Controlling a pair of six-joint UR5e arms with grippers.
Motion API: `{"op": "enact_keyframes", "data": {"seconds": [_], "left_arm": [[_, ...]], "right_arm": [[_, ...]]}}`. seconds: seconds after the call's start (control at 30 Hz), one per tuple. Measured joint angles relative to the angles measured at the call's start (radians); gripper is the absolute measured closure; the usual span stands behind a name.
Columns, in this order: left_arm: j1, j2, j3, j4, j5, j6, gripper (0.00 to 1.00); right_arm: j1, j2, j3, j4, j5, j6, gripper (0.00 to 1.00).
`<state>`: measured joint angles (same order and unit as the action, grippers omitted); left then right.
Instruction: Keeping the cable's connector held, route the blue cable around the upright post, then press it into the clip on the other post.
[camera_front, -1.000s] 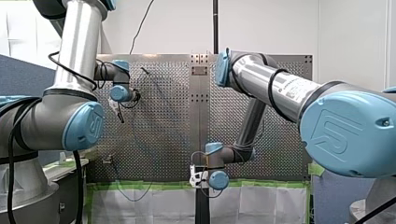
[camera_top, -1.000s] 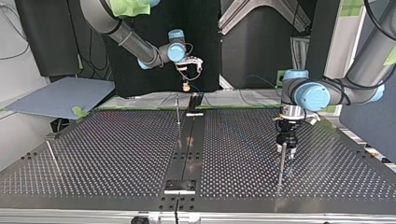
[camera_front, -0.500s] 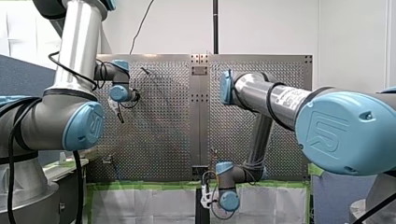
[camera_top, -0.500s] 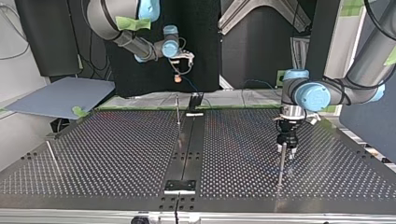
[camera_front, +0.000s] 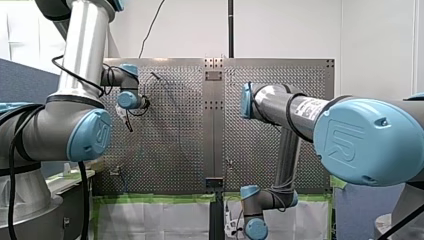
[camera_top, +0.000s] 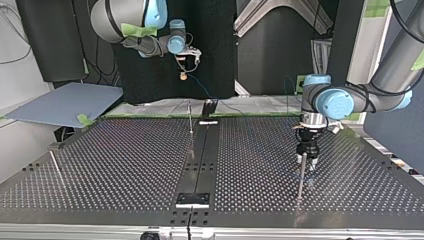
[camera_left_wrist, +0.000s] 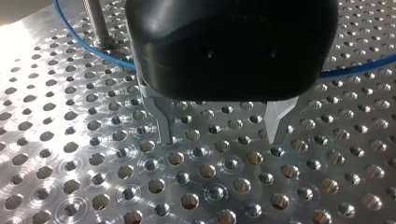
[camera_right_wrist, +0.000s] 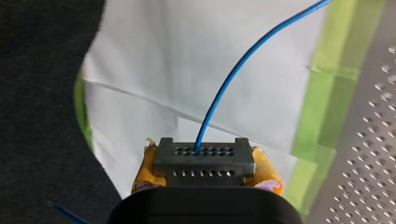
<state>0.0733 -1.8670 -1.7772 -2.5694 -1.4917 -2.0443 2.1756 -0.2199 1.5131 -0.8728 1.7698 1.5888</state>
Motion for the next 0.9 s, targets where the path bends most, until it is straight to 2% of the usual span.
{"op": "enact_keyframes", "data": {"seconds": [0.1,0.33,0.63,0.9], "left_arm": [[0.000,0.000,0.000,0.000,0.000,0.000,0.05],[0.002,0.000,0.000,0.000,-0.002,-0.001,0.05],[0.006,0.000,0.000,-0.002,-0.012,-0.002,0.05],[0.007,0.000,0.000,-0.021,-0.024,-0.002,0.05]], "right_arm": [[-0.009,-0.029,0.030,-0.030,0.003,0.000,1.00],[-0.016,-0.087,0.088,-0.079,0.008,-0.006,1.00],[-0.019,-0.181,0.182,-0.072,0.010,-0.025,1.00],[-0.025,-0.258,0.259,-0.076,0.009,-0.028,1.00]]}}
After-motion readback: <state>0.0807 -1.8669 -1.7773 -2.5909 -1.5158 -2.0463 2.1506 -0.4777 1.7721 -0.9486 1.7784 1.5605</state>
